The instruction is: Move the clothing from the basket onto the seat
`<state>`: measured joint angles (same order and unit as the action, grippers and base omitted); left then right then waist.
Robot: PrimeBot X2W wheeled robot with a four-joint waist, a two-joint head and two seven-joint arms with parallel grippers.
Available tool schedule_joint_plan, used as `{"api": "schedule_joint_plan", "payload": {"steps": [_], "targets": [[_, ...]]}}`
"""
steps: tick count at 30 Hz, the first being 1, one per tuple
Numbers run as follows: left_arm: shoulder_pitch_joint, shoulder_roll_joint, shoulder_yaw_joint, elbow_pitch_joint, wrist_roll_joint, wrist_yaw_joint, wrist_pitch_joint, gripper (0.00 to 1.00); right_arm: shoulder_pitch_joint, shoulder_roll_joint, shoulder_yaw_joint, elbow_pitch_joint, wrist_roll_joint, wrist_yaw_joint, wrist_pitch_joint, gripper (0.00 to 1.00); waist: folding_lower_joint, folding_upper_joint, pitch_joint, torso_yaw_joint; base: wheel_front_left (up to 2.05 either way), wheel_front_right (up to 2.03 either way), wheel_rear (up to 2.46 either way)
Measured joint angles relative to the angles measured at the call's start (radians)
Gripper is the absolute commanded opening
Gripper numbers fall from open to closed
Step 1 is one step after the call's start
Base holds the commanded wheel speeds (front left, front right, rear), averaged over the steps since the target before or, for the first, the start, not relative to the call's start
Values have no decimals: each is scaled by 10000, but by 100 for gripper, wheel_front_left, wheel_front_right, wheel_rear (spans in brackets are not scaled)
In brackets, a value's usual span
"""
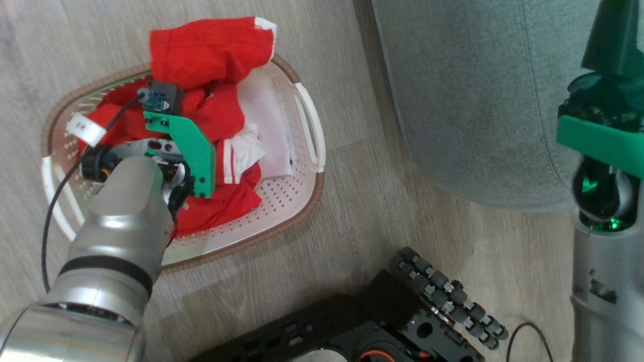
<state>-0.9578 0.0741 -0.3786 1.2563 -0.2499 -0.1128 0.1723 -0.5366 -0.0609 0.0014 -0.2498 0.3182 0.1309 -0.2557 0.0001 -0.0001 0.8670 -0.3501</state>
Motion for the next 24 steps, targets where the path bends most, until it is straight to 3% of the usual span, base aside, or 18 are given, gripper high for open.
{"api": "schedule_joint_plan", "payload": {"steps": [7,9,10,11,12,24], "targets": [[-24,77,-297,140,86,-25,564,100,-91,8,-10,-77,0,0,-2,100,-2,0,279,-80,0,0,0],[-32,86,-316,153,77,-29,562,96,-91,10,2,-79,0,2,-2,100,-1,0,314,-82,0,0,0],[-37,92,-326,169,75,-58,562,60,-91,12,8,-79,0,0,-6,100,-1,0,327,-81,0,0,0],[-43,92,-337,184,75,-107,552,34,-91,12,10,-77,6,0,-12,100,-1,0,333,-79,0,0,0],[-49,94,-353,196,54,-109,548,0,-91,12,13,-75,29,0,-12,100,-1,0,335,-73,0,0,0],[111,2,-1072,100,-360,-115,-203,0,-89,19,6,213,86,0,-12,100,-1,0,-355,64,0,0,0]]}}
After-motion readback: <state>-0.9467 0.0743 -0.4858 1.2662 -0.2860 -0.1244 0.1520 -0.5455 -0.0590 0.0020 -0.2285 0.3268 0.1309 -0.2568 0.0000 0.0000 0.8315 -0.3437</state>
